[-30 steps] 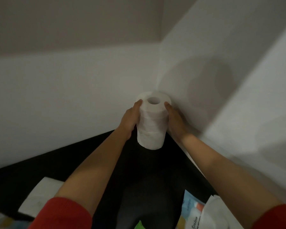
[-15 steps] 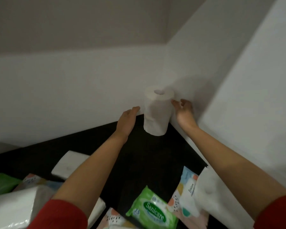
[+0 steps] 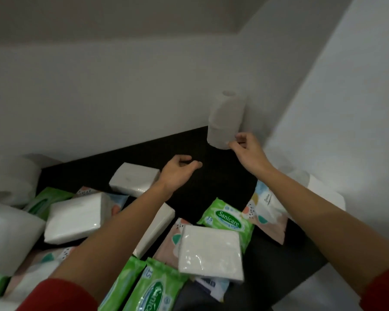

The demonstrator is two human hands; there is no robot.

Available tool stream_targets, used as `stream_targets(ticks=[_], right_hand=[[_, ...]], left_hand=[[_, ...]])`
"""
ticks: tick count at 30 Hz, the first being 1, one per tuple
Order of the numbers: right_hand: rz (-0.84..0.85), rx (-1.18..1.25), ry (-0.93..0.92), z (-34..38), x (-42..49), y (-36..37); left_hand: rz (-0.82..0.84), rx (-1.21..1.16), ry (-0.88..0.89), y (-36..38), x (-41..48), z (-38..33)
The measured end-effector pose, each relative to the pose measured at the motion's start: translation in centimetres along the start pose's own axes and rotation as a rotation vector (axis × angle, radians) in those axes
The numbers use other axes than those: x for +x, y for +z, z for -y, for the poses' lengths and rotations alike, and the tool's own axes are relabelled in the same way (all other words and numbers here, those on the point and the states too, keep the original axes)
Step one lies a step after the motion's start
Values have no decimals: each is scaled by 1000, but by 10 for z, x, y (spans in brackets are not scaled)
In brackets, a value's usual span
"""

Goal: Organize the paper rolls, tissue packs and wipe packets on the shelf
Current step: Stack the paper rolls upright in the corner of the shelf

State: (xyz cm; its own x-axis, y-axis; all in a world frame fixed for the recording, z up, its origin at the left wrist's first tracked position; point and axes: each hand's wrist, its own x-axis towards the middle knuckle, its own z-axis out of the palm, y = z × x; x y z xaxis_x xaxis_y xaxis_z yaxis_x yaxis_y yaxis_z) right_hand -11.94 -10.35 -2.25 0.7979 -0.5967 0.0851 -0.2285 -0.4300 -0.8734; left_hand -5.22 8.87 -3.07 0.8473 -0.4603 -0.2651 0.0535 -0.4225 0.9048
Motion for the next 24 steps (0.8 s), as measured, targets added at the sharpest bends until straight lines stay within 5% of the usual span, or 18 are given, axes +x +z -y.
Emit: stream_targets(ticks=[11, 24], right_hand=[[231, -32, 73, -6, -87, 18], [457, -142, 22, 20, -136, 60]], left_hand=[[84, 111, 47, -7, -67, 47], [-277, 267, 55, -50, -108, 81]])
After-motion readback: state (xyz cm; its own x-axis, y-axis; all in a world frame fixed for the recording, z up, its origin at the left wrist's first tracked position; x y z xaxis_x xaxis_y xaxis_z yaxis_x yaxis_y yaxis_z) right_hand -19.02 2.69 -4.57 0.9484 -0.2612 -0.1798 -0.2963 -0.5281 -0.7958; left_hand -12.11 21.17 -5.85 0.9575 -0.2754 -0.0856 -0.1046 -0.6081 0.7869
